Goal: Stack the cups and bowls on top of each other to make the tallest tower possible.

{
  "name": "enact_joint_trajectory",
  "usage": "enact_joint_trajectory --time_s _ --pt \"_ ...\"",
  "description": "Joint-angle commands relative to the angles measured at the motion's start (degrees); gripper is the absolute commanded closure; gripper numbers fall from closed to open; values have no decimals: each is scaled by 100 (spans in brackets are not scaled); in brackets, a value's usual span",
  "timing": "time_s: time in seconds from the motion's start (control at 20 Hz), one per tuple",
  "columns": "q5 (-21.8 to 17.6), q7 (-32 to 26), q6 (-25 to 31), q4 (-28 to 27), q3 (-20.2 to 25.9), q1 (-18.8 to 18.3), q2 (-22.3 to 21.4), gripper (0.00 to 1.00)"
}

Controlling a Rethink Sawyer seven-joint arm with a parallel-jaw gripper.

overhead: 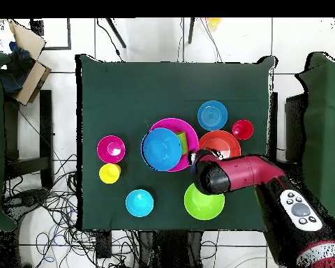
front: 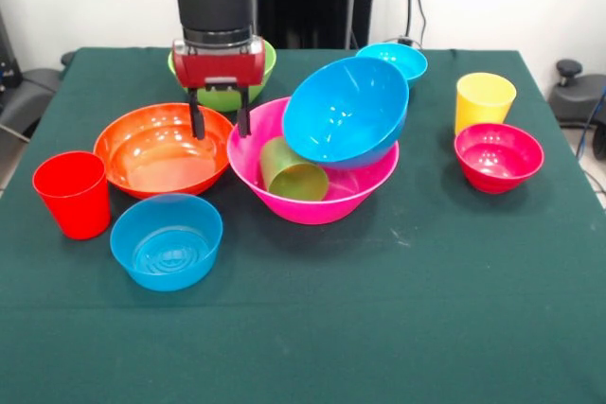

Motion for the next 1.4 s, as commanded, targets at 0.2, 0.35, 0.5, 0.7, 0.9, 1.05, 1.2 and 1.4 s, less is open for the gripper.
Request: enact_joint_trajectory --time_s 0.2,0.35,0.5,0.7,0.9,1.05,1.2,1.4 --pt "-650 13 -341 -886 -247 614 531 0" --pt "-697 129 -448 -990 -405 786 624 0" --pt "-676 232 -537 -1000 -558 939 622 0" --pt "-575 323 -550 -899 -690 1087 511 0" --pt "-500 313 -577 -902 -772 1163 508 0" --pt "-464 304 -614 -919 -809 1205 533 0" --pt "-406 268 -609 -906 -816 1215 517 0" --pt "-366 262 -646 -911 -852 1236 525 0"
